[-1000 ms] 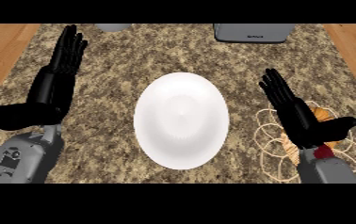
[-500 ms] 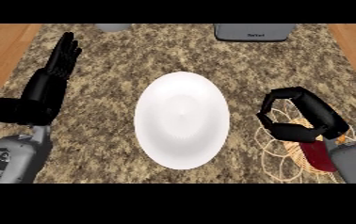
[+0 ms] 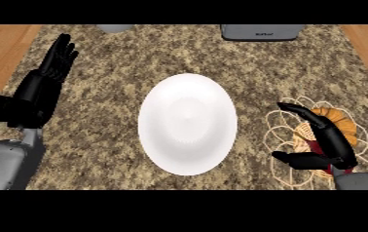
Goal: Pick the croissant from the placemat and place it in the plate
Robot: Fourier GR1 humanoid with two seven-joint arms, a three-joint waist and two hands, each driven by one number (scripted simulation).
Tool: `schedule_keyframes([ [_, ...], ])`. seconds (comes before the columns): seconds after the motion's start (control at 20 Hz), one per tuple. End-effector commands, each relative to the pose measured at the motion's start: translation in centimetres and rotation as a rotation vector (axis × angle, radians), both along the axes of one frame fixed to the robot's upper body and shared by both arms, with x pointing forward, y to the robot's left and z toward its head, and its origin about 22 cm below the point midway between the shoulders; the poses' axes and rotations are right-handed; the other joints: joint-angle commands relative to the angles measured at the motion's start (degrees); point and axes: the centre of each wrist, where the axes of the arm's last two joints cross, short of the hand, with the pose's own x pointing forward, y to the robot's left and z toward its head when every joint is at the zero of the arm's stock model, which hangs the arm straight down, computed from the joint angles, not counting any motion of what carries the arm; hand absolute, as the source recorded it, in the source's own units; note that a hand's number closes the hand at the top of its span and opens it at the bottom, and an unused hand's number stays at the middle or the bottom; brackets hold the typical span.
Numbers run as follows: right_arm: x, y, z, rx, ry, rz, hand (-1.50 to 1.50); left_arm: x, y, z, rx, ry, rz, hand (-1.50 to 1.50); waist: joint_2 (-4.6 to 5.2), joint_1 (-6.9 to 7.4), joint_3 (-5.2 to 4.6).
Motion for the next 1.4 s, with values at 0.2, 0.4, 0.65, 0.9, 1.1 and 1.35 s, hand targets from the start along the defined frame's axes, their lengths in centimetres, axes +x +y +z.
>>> schedule_keyframes([
  [0.2, 0.5, -5.8, 6.8, -0.159, -0.119, -0.056, -1.5, -0.5, 0.3, 0.2, 0.014, 0.012, 0.006, 0.0, -0.23, -0.4, -0.11],
  [0.4, 0.6, -6.9, 11.5, -0.462, -0.007, -0.114, -1.5, -0.8, 1.2, 0.2, 0.015, 0.002, 0.02, 0.0, -0.42, -0.5, -0.29],
  [0.65, 0.6, -8.0, 15.7, -0.793, 0.189, -0.146, -1.5, -0.7, 1.0, 0.9, 0.018, 0.004, 0.013, 0.0, -0.49, -0.41, -0.32],
  [0.9, 0.7, -6.7, 16.4, -1.013, 0.398, -0.071, -1.5, -0.1, 0.9, 0.2, -0.004, 0.018, -0.007, 0.0, -0.08, -0.2, -0.24],
  [1.1, 2.7, -3.7, 15.6, -1.059, 0.462, -0.061, -1.5, -0.5, -0.5, -0.1, -0.002, -0.013, -0.021, 0.0, 0.07, 1.03, -0.11],
  [1.35, 2.9, -4.9, 13.0, -1.119, 0.479, -0.101, -1.5, -0.1, 0.1, 0.4, 0.0, 0.014, -0.02, 0.0, -0.01, 0.35, -0.05],
])
